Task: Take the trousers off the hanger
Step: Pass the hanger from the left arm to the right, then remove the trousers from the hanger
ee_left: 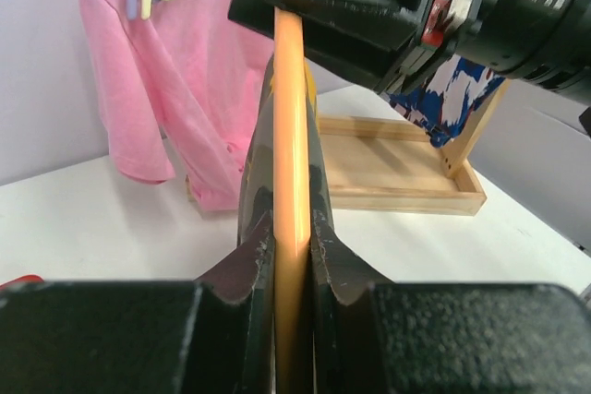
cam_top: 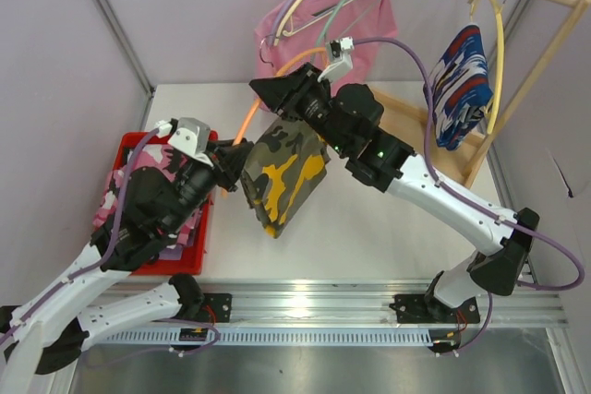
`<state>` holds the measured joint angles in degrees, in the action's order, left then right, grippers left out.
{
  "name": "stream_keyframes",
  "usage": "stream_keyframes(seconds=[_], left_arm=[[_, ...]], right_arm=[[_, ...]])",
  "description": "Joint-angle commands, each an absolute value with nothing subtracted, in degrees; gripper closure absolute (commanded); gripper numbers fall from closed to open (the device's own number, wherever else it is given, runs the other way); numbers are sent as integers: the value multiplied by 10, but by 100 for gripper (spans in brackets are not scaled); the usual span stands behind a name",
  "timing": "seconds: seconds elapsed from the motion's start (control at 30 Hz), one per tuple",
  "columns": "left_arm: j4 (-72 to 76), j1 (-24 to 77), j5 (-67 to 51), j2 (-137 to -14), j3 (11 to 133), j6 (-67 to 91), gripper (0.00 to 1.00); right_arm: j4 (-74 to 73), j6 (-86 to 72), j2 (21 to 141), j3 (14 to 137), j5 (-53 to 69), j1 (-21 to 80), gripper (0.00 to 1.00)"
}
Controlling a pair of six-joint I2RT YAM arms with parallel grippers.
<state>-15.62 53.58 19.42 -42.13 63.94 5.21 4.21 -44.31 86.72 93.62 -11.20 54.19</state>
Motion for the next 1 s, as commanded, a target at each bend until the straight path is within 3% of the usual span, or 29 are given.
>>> stream_keyframes(seconds=[0.0, 0.07, 0.13, 0.2, 0.27, 0.3, 0.37, 0.4, 0.47, 0.6, 0.8, 0.97], left_arm=[[-33, 540, 161, -391, 647, 58, 100], [-40, 540, 152, -389, 641, 62, 100], [-51, 540, 126, -388, 639, 62, 100], [-64, 540, 113, -390, 646, 66, 95], [-90, 540, 102, -392, 650, 69, 84], [-99, 540, 101, -392, 663, 71, 70], [-122, 540, 99, -388, 674, 79, 60], [-129, 540, 98, -384, 681, 85, 47], [-145, 539, 98, -370, 689, 90, 32], [-173, 540, 105, -342, 704, 105, 14], [-258, 540, 174, -313, 701, 121, 6], [-288, 539, 143, -313, 647, 108, 5]], right_arm=[[108, -448, 874, 960, -122, 543, 78], [101, -449, 875, 965, -116, 542, 93], [75, -446, 875, 976, -109, 540, 100], [45, -438, 875, 990, -97, 536, 100], [27, -433, 867, 992, -84, 530, 100], [10, -433, 863, 992, -74, 527, 100], [-10, -438, 851, 991, -60, 513, 100], [-34, -438, 847, 989, -48, 508, 100], [-60, -432, 837, 989, -34, 498, 100], [-98, -425, 825, 989, -8, 482, 100], [-144, -439, 797, 987, 48, 467, 100], [-146, -494, 766, 991, 69, 461, 100]])
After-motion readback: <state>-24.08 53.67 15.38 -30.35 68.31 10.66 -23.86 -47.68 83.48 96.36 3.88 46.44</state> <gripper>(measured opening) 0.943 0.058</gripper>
